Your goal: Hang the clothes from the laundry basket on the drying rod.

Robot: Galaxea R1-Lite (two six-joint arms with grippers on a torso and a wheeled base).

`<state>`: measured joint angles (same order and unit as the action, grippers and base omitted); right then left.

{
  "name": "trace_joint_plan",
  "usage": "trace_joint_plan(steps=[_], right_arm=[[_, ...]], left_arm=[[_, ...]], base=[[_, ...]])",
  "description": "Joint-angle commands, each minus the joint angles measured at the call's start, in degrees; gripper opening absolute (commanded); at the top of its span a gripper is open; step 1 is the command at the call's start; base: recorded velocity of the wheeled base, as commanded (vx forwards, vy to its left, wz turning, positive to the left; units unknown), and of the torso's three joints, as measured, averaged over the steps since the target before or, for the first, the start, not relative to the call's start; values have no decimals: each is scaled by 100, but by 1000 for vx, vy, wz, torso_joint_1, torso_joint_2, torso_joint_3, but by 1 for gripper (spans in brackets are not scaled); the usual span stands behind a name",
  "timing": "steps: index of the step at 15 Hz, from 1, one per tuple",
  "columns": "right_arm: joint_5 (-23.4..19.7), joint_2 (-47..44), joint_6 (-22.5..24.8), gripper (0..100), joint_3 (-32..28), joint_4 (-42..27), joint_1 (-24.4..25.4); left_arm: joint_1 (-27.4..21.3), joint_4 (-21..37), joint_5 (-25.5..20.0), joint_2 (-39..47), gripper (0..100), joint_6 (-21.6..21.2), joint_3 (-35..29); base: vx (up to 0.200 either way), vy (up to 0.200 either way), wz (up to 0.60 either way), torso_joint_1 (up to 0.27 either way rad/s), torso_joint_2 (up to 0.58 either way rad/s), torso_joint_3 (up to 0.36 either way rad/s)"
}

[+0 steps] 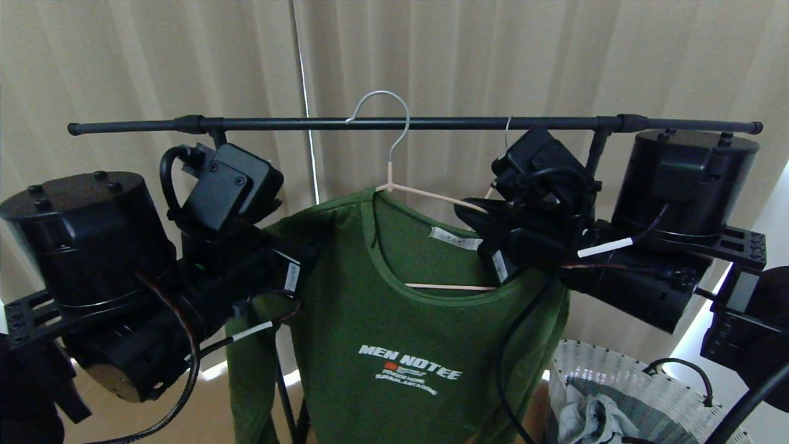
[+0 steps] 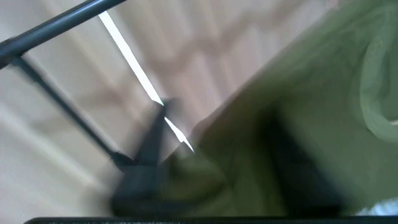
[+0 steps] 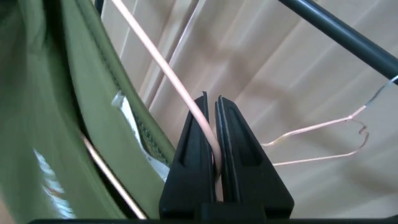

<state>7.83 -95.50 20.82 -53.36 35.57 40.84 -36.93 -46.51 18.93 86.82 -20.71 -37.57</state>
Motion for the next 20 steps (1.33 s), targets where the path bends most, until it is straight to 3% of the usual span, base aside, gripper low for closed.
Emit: trace_joint_plan(steps=[1, 3, 7, 12, 14, 17, 20], right_arm=[[-9, 163, 1, 0, 124, 2, -111], [-9, 366, 1, 0, 335, -6, -313], [-9, 629, 1, 0, 555, 20, -586], [-80, 1236, -43, 0, 906, 29, -832], [-88, 1376, -113, 0, 915, 29, -823], [-88, 1420, -149, 0, 933, 29, -797], [-510, 1675, -245, 0, 976, 29, -779]], left_arm=[[1, 1, -408, -218, 100, 15, 180], [27, 1, -830, -543, 100, 111, 373], [45, 10, -1006, -913, 100, 357, 628], [783, 10, -1111, -1317, 100, 357, 1595], [819, 19, -1542, -1396, 100, 357, 1938], [801, 28, -1603, -1361, 100, 349, 2043], [1196, 10, -1638, -869, 100, 357, 1920]], base=[[0, 0, 0, 0, 0, 0], [0, 0, 0, 0, 0, 0], [0, 0, 0, 0, 0, 0], [0, 0, 0, 0, 0, 0], [0, 0, 0, 0, 0, 0], [0, 0, 0, 0, 0, 0], [0, 0, 0, 0, 0, 0]])
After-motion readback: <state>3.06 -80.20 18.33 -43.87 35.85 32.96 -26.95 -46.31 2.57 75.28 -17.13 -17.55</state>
